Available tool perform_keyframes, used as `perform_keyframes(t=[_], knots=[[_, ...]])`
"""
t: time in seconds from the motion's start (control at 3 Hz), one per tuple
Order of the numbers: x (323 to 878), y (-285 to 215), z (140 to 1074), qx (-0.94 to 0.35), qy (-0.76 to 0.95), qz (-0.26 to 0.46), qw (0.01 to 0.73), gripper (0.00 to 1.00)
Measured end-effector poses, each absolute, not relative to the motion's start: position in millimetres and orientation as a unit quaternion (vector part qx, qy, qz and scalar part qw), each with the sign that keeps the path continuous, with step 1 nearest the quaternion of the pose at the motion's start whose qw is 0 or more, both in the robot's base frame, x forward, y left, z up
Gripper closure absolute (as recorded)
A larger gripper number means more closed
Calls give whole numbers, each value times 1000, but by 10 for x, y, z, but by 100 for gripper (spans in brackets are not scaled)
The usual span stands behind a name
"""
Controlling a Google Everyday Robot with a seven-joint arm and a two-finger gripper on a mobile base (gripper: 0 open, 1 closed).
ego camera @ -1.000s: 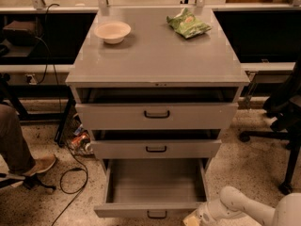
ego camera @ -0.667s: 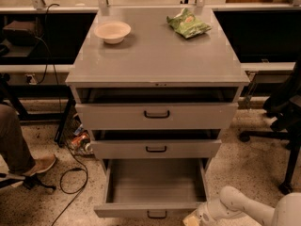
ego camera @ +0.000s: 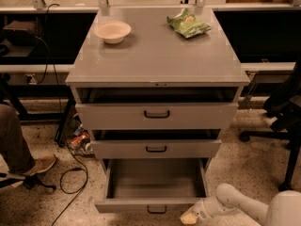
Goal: Close bottom drawer
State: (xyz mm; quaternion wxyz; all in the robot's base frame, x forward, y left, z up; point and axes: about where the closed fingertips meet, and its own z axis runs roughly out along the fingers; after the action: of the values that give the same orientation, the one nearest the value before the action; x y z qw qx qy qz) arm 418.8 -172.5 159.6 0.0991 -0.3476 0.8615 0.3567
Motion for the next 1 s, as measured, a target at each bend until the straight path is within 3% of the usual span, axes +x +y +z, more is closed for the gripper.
perform_keyframes(t=[0.67,1.0], knots=[[4458,-1580,1547,-374,844,361,128,100],[4800,-1454,1616,-404,826,349,180,100]])
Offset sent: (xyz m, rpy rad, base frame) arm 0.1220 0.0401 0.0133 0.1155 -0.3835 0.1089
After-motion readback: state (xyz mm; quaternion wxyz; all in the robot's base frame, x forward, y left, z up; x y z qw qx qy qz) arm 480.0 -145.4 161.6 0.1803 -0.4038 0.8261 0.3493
